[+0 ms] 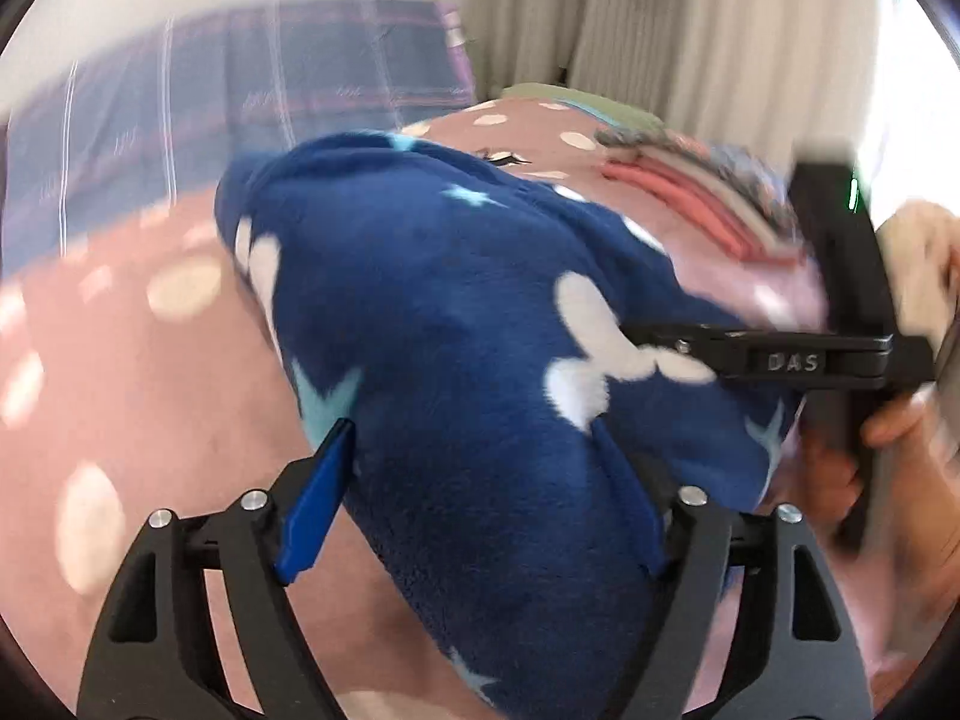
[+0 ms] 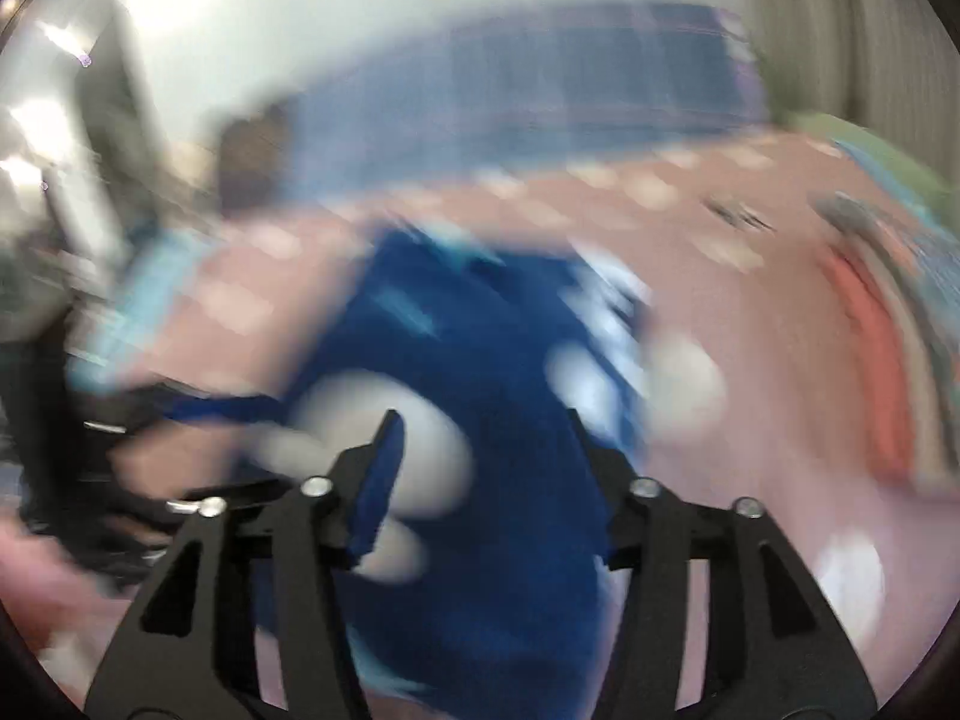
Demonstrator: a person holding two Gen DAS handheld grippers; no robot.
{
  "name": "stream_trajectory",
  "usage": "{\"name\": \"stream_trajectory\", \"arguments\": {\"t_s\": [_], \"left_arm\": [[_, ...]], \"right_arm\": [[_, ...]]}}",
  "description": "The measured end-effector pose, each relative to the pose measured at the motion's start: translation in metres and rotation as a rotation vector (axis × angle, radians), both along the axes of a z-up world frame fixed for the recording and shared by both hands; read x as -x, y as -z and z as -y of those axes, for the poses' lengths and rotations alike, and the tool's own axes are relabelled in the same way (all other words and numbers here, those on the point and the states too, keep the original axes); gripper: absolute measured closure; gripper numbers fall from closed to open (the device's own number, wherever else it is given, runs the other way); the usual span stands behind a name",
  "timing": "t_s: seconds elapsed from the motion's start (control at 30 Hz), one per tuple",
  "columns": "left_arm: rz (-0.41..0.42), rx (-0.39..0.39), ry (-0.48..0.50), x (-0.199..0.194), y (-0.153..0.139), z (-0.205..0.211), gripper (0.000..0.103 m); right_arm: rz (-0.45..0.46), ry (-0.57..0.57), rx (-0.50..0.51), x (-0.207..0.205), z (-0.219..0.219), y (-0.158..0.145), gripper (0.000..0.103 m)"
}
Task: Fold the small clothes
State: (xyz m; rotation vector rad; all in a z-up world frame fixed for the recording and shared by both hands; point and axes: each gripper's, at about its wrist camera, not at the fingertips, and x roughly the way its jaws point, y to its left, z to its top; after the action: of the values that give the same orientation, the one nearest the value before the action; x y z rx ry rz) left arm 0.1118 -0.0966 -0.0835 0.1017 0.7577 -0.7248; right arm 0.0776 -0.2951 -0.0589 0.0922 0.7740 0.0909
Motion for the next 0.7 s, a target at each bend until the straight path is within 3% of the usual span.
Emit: {"name": "stream_trajectory", "arguments": {"t_s": [0.03,0.07,0.13,0.17,0.27,0.33,0.37,0.4,0.47,0.5,0.57,0.63,0.7], "left_arm": [[-0.014,0.011,-0.003,-0.003,-0.001,-0.001,0.022],[-0.014,0.003,-0.005,-0.002,-0.003,-0.001,0.022],[-0.002,-0.01,-0.015,0.001,-0.006,-0.003,0.022],[-0.012,0.002,-0.027,0.003,-0.009,-0.007,0.023],[-0.041,0.09,-0.064,0.009,-0.024,-0.029,0.024],[-0.001,0.117,-0.057,0.02,-0.035,-0.036,0.031],[0.012,0.114,-0.038,0.027,-0.038,-0.037,0.041],[0.01,0.104,0.011,0.035,-0.037,-0.034,0.052],[0.027,0.04,0.07,0.05,-0.026,-0.026,0.055],[0.105,-0.042,0.075,0.06,-0.016,-0.019,0.056],[0.192,-0.131,0.092,0.072,-0.004,-0.007,0.056],[0.231,-0.168,0.082,0.078,-0.002,0.0,0.055],[0.225,-0.172,0.081,0.076,-0.004,0.002,0.055]], "right_arm": [[-0.047,0.016,-0.078,-0.007,0.007,0.033,0.039],[-0.04,0.04,-0.235,-0.009,0.024,0.05,0.036],[-0.086,0.046,-0.447,-0.012,0.054,0.054,0.036],[-0.106,0.058,-0.473,-0.012,0.06,0.049,0.036],[-0.102,0.081,-0.345,0.0,0.046,0.026,0.036],[-0.046,0.072,-0.258,0.018,0.034,0.005,0.04],[0.001,0.069,-0.245,0.031,0.031,-0.006,0.044],[0.045,0.06,-0.244,0.043,0.03,-0.016,0.048],[0.104,0.032,-0.245,0.056,0.025,-0.028,0.062],[0.129,0.015,-0.25,0.062,0.024,-0.033,0.062],[0.119,-0.005,-0.222,0.065,0.017,-0.027,0.062],[0.014,0.06,-0.102,0.055,0.013,0.007,0.063],[-0.027,0.075,-0.204,0.051,0.024,0.029,0.062]]}}
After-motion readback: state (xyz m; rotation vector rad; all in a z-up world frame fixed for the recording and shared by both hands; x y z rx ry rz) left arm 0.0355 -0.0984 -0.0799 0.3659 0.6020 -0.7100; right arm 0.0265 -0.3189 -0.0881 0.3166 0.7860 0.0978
